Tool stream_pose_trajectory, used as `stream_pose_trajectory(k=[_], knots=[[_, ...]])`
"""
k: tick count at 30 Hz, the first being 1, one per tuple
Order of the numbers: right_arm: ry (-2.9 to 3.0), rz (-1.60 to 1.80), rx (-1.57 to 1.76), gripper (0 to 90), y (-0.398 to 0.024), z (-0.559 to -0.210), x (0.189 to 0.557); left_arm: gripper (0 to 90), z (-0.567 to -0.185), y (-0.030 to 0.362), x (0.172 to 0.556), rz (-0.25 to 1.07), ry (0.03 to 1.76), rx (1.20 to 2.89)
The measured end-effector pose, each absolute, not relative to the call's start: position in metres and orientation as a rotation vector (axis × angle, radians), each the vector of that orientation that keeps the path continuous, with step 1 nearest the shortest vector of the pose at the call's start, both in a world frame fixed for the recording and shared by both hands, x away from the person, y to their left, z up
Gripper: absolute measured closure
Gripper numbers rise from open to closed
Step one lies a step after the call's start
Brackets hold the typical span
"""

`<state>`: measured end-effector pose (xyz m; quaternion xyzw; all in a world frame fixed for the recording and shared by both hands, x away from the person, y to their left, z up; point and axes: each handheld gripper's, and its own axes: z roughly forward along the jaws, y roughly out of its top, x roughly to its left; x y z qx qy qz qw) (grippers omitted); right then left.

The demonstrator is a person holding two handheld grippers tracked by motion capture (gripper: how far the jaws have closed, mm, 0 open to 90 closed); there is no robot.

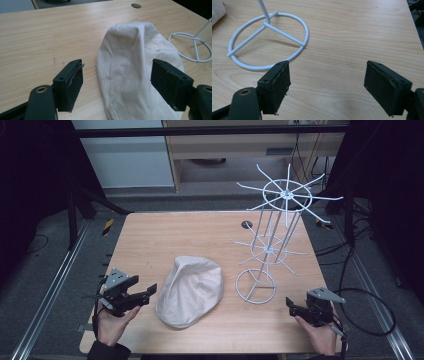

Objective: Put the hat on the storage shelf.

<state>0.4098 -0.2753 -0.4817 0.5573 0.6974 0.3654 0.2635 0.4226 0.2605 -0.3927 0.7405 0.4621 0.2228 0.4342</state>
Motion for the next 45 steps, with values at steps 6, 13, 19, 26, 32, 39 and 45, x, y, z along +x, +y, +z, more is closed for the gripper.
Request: stream_pose_trajectory(k=[6, 13, 19, 26, 32, 39, 45], knots=[[1.892, 0.991, 1.495, 21.4, -0.272, -0.480, 0.409, 30.3, -0.384, 0.248, 0.426, 0.551, 1.119, 1.870], [1.893, 0.992, 1.499, 21.5, -0.274, -0.480, 0.409, 31.6, -0.379, 0.227, 0.431, 0.549, 1.084, 1.909], [1.900, 0.990, 1.499, 21.9, -0.273, -0.481, 0.409, 31.7, -0.379, 0.218, 0.436, 0.535, 1.076, 1.932], [1.902, 1.000, 1.496, 23.1, -0.274, -0.480, 0.408, 32.4, -0.382, 0.210, 0.441, 0.531, 1.084, 1.974], [1.909, 0.996, 1.491, 23.7, -0.274, -0.481, 0.409, 36.3, -0.390, 0.203, 0.449, 0.526, 1.099, 2.016], [1.916, 0.998, 1.492, 24.4, -0.274, -0.482, 0.409, 42.1, -0.401, 0.195, 0.456, 0.515, 1.120, 2.078], [1.924, 1.009, 1.487, 24.5, -0.273, -0.481, 0.409, 43.1, -0.411, 0.191, 0.461, 0.500, 1.126, 2.103]])
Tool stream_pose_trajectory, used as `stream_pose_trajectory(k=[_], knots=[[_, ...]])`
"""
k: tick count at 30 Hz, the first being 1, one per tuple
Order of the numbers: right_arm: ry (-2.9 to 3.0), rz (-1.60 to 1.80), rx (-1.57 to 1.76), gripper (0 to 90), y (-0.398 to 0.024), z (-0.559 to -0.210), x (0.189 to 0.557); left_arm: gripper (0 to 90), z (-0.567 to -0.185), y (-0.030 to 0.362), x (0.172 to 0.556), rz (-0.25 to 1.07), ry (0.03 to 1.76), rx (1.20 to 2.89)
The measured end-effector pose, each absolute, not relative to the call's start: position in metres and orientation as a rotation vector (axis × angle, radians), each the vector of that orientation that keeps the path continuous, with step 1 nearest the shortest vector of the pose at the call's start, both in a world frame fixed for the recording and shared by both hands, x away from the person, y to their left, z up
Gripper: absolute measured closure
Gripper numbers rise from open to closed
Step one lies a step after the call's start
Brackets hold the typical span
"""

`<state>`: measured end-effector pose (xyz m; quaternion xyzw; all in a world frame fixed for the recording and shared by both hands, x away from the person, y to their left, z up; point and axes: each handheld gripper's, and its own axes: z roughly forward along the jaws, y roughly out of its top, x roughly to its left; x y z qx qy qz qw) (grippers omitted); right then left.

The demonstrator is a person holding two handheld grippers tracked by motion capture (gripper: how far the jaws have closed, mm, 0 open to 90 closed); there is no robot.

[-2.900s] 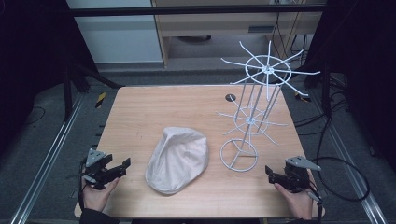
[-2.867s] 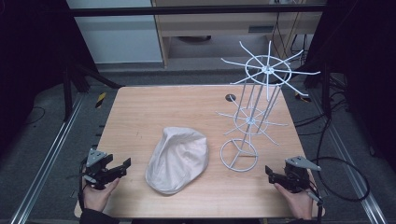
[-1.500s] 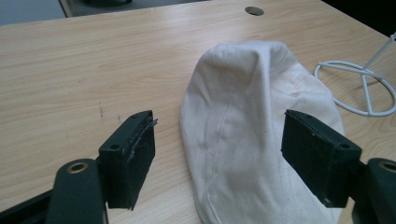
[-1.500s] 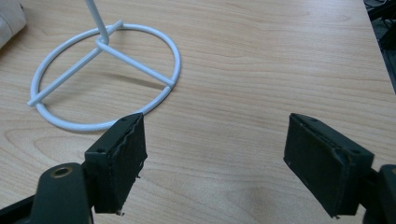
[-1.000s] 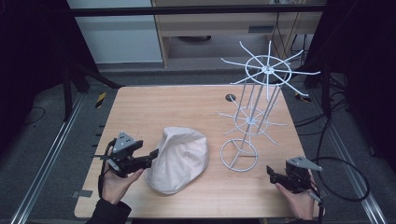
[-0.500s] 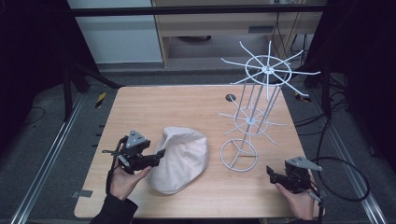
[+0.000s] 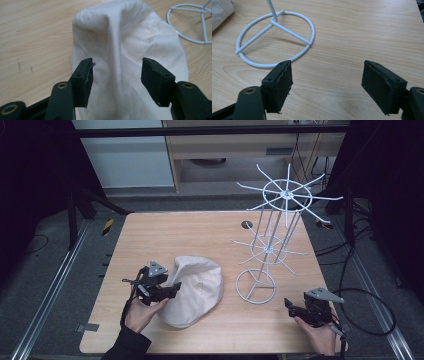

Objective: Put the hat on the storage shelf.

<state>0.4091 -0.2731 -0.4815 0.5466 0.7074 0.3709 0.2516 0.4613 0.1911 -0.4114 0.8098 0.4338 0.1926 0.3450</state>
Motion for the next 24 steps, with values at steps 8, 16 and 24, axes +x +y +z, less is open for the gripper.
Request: stream_pose_trajectory(k=[8, 16, 24], knots=[[1.924, 1.007, 1.485, 25.2, -0.274, -0.482, 0.409, 50.1, -0.421, 0.189, 0.466, 0.504, 1.145, 2.133], [1.934, 1.004, 1.481, 25.4, -0.274, -0.482, 0.409, 61.4, -0.431, 0.189, 0.472, 0.443, 1.170, 2.153], [1.942, 0.999, 1.477, 26.0, -0.273, -0.483, 0.410, 77.8, -0.437, 0.189, 0.477, 0.369, 1.200, 2.158]])
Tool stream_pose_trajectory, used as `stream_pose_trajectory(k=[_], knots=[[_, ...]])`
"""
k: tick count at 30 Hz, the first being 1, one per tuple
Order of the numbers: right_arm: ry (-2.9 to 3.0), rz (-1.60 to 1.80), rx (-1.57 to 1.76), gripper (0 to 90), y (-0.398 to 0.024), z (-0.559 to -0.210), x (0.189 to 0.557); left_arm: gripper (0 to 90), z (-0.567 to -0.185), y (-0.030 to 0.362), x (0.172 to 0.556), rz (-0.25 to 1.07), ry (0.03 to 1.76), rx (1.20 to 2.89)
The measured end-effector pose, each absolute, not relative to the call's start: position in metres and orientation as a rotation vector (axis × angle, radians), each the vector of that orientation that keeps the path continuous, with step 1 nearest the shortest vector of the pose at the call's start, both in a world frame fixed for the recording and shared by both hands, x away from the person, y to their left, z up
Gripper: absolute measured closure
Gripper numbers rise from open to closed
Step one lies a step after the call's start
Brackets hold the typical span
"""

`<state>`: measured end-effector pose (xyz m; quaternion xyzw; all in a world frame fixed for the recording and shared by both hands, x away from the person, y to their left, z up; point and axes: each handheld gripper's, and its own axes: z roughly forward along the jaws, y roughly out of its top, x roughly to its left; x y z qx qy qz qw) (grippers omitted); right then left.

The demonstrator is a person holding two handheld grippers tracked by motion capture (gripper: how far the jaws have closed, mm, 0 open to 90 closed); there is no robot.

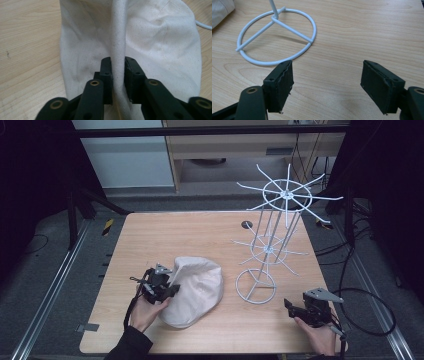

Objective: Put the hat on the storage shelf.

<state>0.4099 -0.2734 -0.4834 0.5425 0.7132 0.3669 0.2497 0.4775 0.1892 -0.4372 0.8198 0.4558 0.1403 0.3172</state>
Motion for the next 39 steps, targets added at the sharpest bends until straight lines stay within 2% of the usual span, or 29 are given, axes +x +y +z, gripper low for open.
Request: stream_pose_trajectory(k=[4, 7, 16, 26, 39], knots=[[1.950, 0.999, 1.480, 26.1, -0.273, -0.484, 0.410, 86.1, -0.438, 0.190, 0.477, 0.369, 1.196, 2.154], [1.950, 0.999, 1.476, 26.1, -0.273, -0.484, 0.410, 87.7, -0.437, 0.191, 0.477, 0.358, 1.192, 2.152], [1.950, 0.998, 1.474, 26.1, -0.273, -0.484, 0.410, 88.5, -0.429, 0.197, 0.470, 0.383, 1.152, 2.099], [1.945, 0.997, 1.465, 26.0, -0.274, -0.486, 0.410, 88.7, -0.405, 0.213, 0.454, 0.457, 1.085, 1.954], [1.941, 1.008, 1.467, 25.8, -0.274, -0.484, 0.409, 88.7, -0.388, 0.215, 0.442, 0.471, 1.030, 1.903]])
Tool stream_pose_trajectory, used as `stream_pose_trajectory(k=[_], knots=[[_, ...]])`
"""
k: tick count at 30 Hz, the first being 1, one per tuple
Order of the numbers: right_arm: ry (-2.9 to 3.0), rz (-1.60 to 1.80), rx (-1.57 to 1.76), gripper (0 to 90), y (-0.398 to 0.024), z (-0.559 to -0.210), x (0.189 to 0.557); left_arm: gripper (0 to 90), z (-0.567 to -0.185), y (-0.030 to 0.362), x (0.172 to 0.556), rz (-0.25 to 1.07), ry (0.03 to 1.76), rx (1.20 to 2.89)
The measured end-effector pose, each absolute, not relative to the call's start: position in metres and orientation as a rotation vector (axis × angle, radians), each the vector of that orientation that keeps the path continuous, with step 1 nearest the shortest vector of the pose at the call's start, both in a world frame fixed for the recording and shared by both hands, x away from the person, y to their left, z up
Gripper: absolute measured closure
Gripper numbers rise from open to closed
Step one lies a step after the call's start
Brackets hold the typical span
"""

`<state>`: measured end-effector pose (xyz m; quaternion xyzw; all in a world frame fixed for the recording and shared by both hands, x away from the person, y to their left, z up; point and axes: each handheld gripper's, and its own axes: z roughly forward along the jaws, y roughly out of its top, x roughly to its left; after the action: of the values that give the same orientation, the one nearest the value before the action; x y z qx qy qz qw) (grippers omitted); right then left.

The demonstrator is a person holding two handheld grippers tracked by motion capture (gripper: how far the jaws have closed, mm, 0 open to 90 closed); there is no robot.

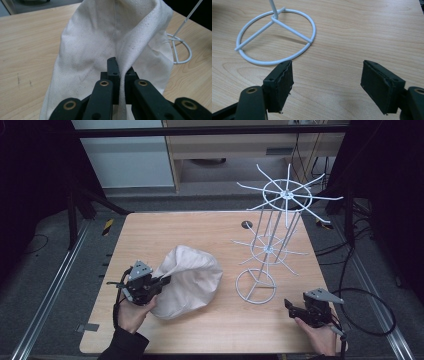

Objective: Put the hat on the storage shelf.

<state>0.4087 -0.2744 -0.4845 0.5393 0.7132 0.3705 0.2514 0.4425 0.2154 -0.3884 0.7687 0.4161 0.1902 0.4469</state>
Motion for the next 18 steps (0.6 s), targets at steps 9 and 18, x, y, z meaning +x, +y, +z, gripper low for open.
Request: stream_pose_trajectory(k=[9, 18], knots=[[1.940, 1.008, 1.467, 25.7, -0.274, -0.485, 0.409, 88.7, -0.375, 0.220, 0.434, 0.504, 0.997, 1.834], [1.937, 1.006, 1.456, 25.6, -0.274, -0.485, 0.409, 88.7, -0.361, 0.229, 0.426, 0.521, 0.974, 1.771]])
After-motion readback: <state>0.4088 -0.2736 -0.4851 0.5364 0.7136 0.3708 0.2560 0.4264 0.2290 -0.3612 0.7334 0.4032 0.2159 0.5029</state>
